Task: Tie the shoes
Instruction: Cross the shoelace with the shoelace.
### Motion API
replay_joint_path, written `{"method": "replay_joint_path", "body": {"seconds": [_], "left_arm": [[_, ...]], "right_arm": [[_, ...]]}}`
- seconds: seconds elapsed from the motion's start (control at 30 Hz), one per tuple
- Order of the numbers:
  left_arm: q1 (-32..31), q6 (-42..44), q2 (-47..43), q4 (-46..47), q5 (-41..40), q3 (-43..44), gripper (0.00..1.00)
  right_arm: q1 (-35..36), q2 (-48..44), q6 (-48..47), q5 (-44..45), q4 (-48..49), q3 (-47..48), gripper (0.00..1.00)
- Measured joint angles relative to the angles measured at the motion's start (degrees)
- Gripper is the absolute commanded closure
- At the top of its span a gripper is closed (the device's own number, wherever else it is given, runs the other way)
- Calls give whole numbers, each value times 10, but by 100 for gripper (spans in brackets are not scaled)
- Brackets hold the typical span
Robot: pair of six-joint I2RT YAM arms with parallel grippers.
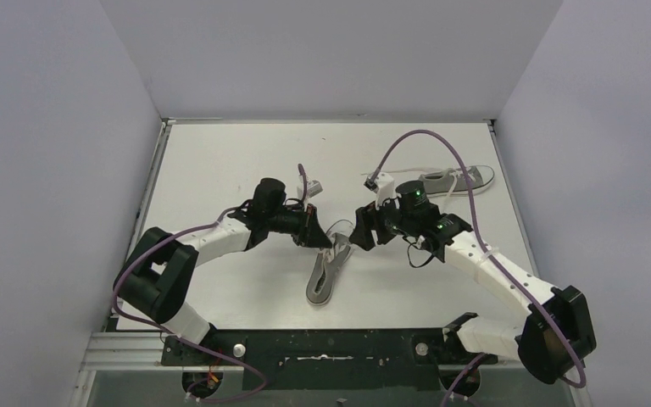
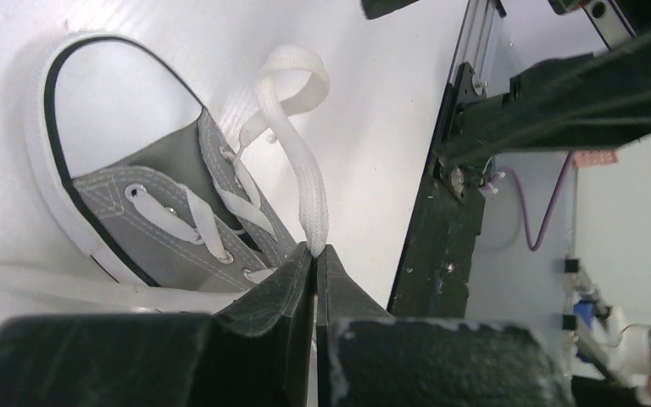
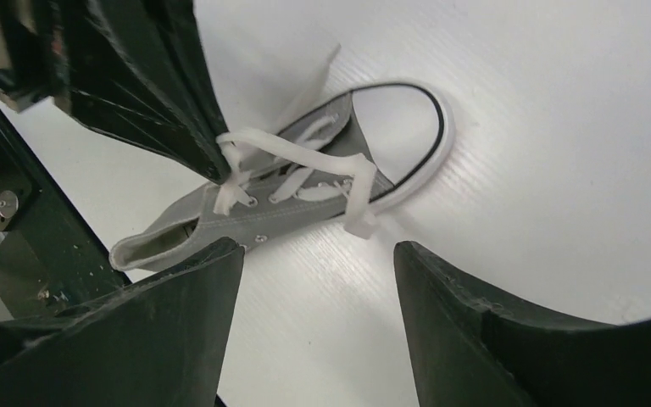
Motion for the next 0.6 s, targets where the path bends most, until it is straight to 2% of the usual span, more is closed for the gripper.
{"method": "replay_joint_path", "body": {"seconds": [0.13, 0.3, 0.47, 0.6], "left_arm": [[0, -69, -2, 10, -30, -12, 100], [0, -170, 0, 67, -45, -33, 100], [0, -217, 9, 90, -46, -38, 100], [1, -220, 10, 92, -40, -38, 100]], "right_arm": [[10, 2, -21, -14, 67, -10, 29], [34, 71, -63, -35, 99, 2, 29], [44, 112, -96, -70, 110, 13, 28], [47, 116, -124, -93, 114, 26, 25]]}}
